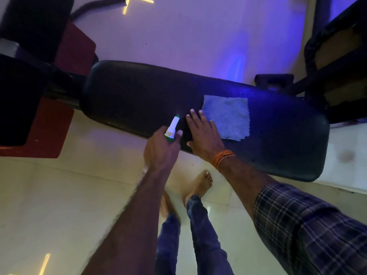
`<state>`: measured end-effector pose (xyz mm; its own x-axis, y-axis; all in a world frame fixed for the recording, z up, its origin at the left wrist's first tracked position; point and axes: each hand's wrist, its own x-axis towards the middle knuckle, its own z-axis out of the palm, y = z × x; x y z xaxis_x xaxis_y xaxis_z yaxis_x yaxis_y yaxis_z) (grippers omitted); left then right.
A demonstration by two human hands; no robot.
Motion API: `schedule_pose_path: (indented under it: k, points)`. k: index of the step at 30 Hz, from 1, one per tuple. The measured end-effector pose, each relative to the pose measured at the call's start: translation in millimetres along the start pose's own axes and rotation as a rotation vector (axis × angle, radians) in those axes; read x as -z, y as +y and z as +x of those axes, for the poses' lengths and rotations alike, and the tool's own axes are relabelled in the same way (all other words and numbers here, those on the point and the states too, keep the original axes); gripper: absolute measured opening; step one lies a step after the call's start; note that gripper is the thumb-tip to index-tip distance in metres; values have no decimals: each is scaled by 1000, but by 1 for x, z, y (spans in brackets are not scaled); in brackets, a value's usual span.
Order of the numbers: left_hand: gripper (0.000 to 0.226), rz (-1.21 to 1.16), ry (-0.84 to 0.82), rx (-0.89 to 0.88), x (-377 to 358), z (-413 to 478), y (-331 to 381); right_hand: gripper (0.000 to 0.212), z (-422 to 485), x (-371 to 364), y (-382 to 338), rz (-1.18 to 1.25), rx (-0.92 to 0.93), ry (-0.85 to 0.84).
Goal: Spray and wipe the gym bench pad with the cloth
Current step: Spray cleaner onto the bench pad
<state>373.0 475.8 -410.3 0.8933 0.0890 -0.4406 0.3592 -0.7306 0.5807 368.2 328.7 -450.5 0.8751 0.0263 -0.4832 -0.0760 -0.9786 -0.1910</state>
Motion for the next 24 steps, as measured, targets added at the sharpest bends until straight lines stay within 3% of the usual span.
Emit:
schedule_pose_path:
  k: [3,13,16,18,20,24]
  points:
    - [28,-87,17,-41,-5,16,18,95,7,0,8,29,-17,19]
    - [28,3,57,-74,-18,35,45,90,12,3,33,79,39,56]
    - [21,-167,93,-150,-15,33,48,80,10,6,39,196,70,103]
    - [24,-321,84,-207,-9,31,55,72,13,13,52,286,-6,203]
    - [23,-450,77,-238,-3,28,67,70,20,20,76,237,-134,274]
    - [31,-503,83,-306,-1,31,92,83,30,30,120,40,-185,172]
